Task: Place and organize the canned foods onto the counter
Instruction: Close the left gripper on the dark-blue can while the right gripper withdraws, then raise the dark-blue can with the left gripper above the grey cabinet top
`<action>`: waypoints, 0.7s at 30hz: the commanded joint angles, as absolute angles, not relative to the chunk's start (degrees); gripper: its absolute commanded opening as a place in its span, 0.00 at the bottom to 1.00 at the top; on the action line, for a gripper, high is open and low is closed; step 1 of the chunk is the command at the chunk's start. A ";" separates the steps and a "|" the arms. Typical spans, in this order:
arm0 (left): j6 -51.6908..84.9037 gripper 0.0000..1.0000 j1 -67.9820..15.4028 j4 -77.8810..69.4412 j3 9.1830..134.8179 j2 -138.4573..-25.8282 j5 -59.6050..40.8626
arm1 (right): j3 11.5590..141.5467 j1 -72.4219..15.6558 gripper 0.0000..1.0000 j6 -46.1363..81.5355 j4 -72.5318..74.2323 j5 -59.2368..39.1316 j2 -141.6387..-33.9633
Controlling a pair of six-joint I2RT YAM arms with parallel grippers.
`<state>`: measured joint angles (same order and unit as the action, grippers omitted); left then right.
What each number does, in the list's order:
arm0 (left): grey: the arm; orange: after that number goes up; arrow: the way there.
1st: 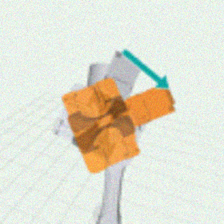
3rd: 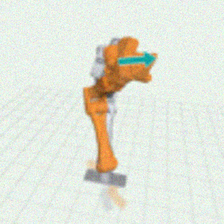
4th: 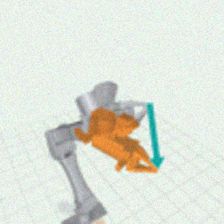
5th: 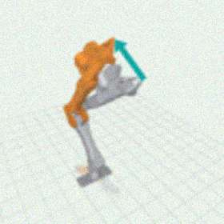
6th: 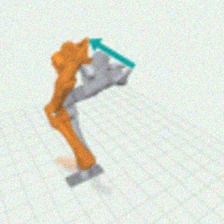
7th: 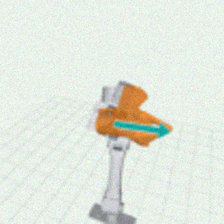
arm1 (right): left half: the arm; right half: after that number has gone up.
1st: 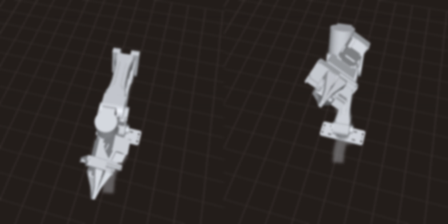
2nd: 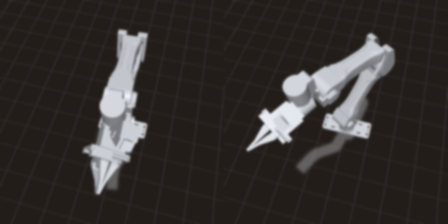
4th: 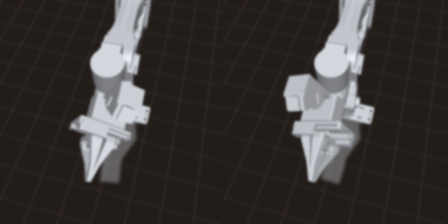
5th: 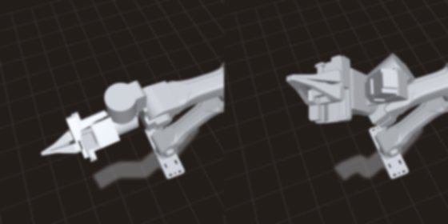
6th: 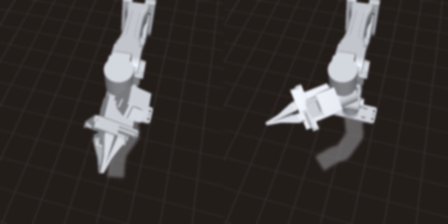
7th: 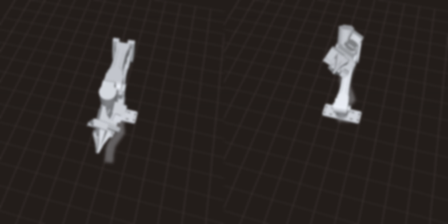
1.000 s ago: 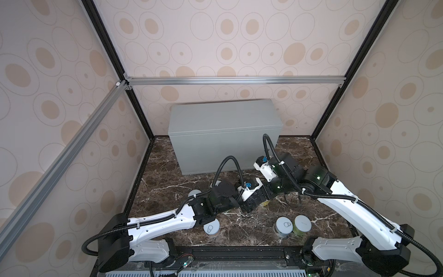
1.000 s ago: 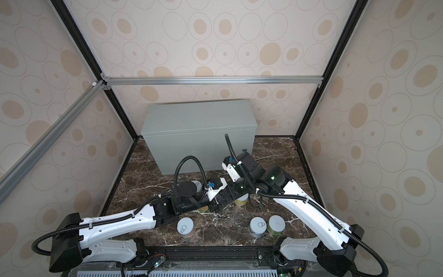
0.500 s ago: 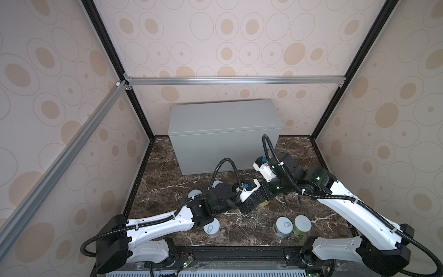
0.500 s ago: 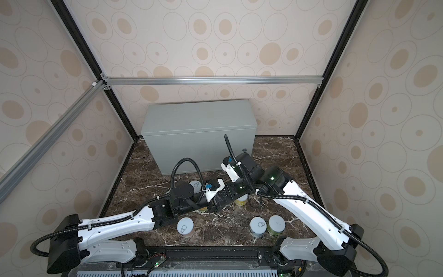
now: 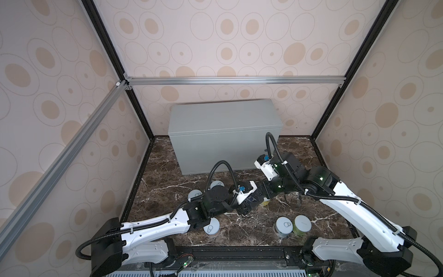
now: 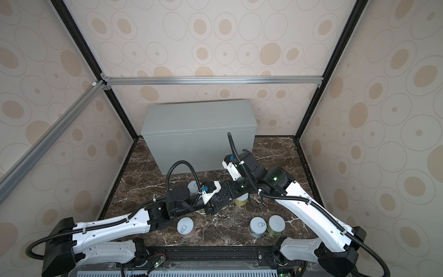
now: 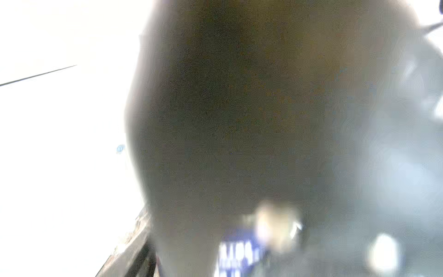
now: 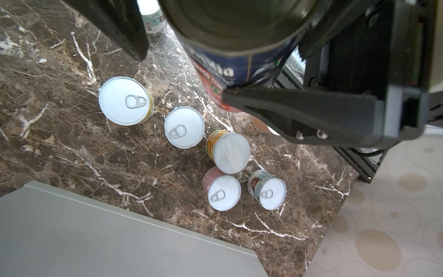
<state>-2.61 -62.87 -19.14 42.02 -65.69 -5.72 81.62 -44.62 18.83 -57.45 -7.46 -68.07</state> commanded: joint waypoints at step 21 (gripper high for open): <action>-10.47 0.60 -58.42 -8.16 58.75 -59.67 3.45 | 78.43 -30.69 1.00 5.74 -54.40 -6.79 -51.00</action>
